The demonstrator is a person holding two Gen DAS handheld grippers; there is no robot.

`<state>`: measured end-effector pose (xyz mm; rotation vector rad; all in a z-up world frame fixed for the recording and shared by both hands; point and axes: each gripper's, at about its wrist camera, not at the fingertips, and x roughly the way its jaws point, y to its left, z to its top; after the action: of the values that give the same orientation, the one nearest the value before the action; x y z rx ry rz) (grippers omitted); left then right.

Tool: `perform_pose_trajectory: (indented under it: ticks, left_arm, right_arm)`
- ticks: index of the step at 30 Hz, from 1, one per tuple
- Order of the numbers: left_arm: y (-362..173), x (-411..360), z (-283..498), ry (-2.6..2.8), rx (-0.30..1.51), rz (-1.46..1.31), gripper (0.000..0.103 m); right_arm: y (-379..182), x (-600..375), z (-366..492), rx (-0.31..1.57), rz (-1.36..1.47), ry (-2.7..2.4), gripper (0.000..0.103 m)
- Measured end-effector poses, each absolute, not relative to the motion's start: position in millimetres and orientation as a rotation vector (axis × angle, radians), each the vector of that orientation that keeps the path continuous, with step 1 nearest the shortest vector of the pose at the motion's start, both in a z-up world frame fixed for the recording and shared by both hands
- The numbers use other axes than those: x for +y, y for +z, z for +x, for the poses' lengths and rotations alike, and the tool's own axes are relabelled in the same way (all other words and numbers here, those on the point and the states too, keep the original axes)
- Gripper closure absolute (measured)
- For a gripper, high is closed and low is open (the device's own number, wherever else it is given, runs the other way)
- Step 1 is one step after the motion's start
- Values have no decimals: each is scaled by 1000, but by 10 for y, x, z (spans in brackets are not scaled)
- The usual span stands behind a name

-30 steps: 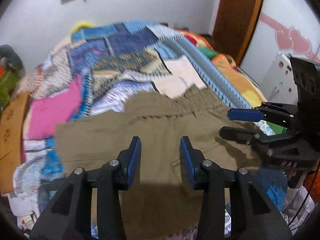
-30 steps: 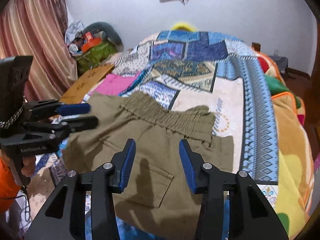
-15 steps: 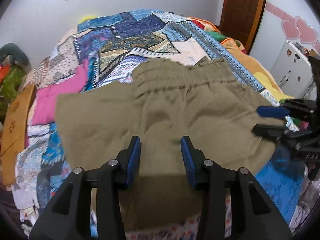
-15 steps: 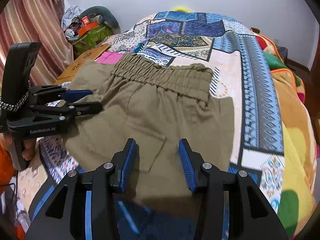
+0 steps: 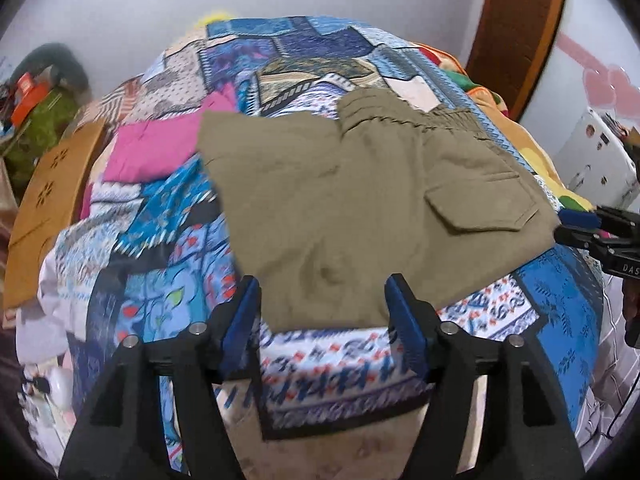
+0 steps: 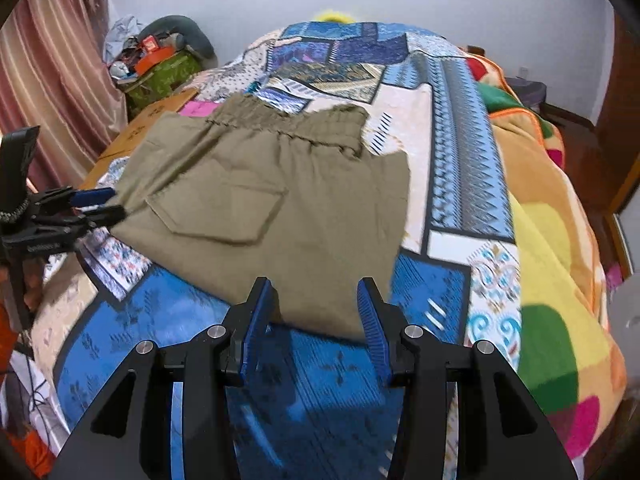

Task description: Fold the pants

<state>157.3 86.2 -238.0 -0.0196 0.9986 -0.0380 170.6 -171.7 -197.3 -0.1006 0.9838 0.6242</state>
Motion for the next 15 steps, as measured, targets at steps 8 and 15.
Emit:
perform_pose_trajectory:
  ticks: [8,15]
  left_arm:
    - [-2340,1098,1417,58,1027,-6,32]
    - [-2182,1269,1626,60,997,-58,32]
  right_arm:
    - [-2109,-2001,1634,1074,-80,530,62]
    - [-1833,-2104,1743,973,-12,494,39]
